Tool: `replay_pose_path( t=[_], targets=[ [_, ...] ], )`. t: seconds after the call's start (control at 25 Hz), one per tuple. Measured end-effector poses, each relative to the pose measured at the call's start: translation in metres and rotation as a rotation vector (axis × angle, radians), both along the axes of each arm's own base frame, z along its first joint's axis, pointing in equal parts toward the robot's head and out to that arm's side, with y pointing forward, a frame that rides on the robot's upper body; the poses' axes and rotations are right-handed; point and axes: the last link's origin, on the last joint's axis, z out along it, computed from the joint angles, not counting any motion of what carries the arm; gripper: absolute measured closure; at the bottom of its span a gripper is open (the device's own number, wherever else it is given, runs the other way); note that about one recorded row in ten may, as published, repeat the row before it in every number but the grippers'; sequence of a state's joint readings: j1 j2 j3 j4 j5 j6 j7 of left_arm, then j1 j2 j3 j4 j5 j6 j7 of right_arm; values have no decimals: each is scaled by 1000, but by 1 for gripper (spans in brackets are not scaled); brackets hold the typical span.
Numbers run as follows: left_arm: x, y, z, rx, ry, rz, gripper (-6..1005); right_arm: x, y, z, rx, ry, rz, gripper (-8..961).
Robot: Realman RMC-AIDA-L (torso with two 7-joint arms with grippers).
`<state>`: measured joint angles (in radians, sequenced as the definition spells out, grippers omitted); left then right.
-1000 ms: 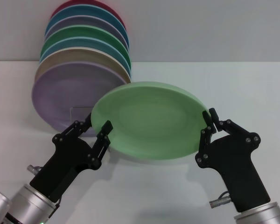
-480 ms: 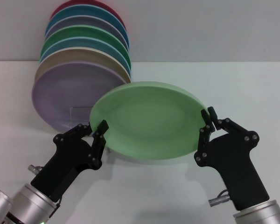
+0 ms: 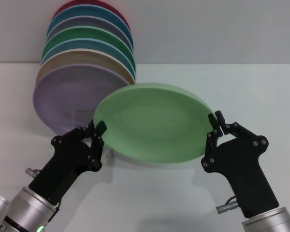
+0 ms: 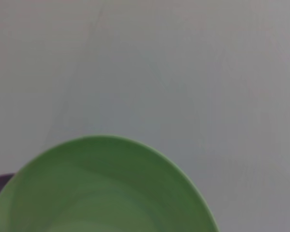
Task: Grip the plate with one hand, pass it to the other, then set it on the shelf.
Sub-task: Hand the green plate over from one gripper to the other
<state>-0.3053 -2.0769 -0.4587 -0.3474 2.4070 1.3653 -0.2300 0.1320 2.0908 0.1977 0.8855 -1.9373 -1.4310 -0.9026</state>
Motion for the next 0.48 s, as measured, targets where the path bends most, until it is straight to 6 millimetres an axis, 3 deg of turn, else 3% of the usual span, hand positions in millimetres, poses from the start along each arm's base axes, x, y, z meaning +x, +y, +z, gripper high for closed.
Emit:
replay_pose_path(
  t=[0.16,0.48],
  targets=[
    [0,0,0,1,0,1,894,1,-1,1,4,3,-6,936],
    [0,0,0,0,-1,0,894,1,-2,1,8,6,-10,934]
  ],
)
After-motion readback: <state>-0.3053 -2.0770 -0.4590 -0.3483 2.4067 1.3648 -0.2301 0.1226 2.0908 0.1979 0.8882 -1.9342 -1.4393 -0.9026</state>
